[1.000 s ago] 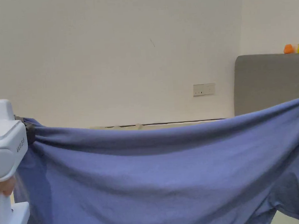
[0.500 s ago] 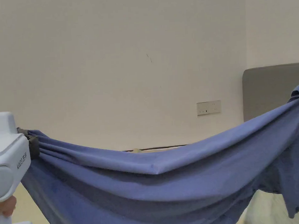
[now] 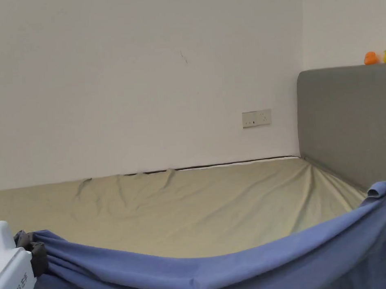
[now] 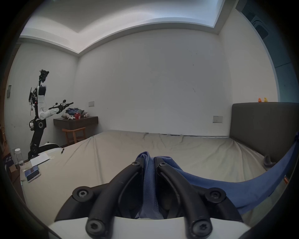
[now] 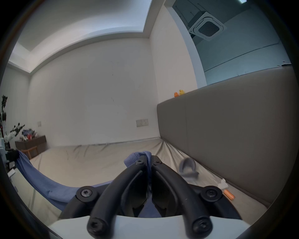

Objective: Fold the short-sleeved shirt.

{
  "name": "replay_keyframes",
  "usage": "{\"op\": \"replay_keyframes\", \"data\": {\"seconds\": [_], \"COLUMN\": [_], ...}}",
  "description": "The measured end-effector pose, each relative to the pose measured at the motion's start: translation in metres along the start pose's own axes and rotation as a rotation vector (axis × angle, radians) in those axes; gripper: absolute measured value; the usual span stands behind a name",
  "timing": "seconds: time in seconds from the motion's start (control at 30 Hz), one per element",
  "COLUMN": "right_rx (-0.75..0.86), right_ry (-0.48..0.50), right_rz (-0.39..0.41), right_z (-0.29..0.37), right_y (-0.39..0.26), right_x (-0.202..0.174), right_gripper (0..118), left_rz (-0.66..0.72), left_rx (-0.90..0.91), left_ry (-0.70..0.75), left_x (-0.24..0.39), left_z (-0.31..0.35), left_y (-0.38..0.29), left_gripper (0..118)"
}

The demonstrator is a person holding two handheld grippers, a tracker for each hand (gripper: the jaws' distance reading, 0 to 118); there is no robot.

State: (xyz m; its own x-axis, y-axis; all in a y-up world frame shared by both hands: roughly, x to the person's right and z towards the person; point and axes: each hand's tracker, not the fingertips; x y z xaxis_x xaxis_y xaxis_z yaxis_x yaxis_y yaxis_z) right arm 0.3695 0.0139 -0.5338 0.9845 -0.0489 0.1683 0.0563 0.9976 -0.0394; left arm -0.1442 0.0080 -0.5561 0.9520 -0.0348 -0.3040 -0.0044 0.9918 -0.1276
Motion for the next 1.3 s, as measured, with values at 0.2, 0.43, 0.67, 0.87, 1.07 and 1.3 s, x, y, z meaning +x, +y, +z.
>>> {"op": "replay_keyframes", "data": {"seconds": [0.2, 0.43, 0.67, 0.87, 1.07, 1.3], "right_rx": [-0.183, -0.355, -0.531, -0.587, -0.390, -0.136], "right_ry": [0.010, -0.077, -0.122, -0.095, -0.075, 0.123], "right_rz": [-0.083, 0.003, 0.072, 0.103, 0.141, 0.132], "right_z": [0.087, 0.162, 0.185, 0.182, 0.184, 0.181], "right_y": [-0.040, -0.086, -0.133, -0.141, -0.096, -0.061], "right_x": [0.016, 0.029, 0.021, 0.026, 0.006, -0.039], "right_gripper": [3, 3, 3, 109, 111, 0], "left_rz": [-0.035, 0.000, -0.063, 0.104, -0.031, -0.069], "left_rx": [-0.070, -0.218, -0.331, -0.468, -0.316, 0.007], "left_ry": [0.029, 0.074, 0.083, 0.017, 0.035, 0.198], "left_x": [-0.017, -0.056, -0.065, -0.089, -0.080, -0.063], "left_z": [0.092, 0.160, 0.175, 0.168, 0.175, 0.201], "left_y": [-0.047, -0.109, -0.146, -0.154, -0.111, -0.080], "left_gripper": [8, 8, 8, 118, 110, 0]}}
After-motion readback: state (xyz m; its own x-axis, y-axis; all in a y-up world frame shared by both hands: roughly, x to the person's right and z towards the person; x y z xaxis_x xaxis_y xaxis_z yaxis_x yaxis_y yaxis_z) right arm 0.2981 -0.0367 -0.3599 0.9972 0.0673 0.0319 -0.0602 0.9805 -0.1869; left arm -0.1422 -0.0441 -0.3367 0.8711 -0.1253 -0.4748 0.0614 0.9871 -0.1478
